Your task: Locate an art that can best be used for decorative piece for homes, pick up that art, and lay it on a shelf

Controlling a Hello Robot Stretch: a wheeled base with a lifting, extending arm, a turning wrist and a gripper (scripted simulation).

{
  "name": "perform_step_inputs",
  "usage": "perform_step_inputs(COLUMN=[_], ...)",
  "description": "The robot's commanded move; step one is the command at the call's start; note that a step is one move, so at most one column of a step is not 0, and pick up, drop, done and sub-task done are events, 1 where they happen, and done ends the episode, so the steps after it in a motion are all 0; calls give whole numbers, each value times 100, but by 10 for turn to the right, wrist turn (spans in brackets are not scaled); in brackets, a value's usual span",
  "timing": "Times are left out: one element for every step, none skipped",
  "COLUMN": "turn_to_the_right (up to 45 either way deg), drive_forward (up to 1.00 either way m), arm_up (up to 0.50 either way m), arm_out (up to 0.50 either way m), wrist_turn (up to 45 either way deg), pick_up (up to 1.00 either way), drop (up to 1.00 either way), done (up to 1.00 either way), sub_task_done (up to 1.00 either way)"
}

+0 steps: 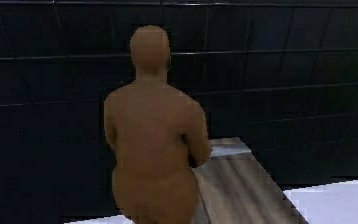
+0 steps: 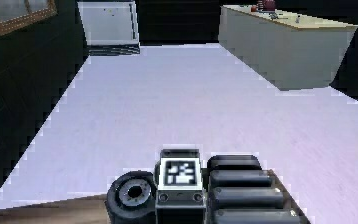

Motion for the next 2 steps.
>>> perform_step_inputs(turn_to_the_right=[-60, 0], drive_forward=[0, 0], arm_up=[0, 0], arm_out=[0, 16], wrist_turn=[0, 0], pick_up=[0, 0], drop=[0, 0], done=[0, 0], sub_task_done=[0, 0])
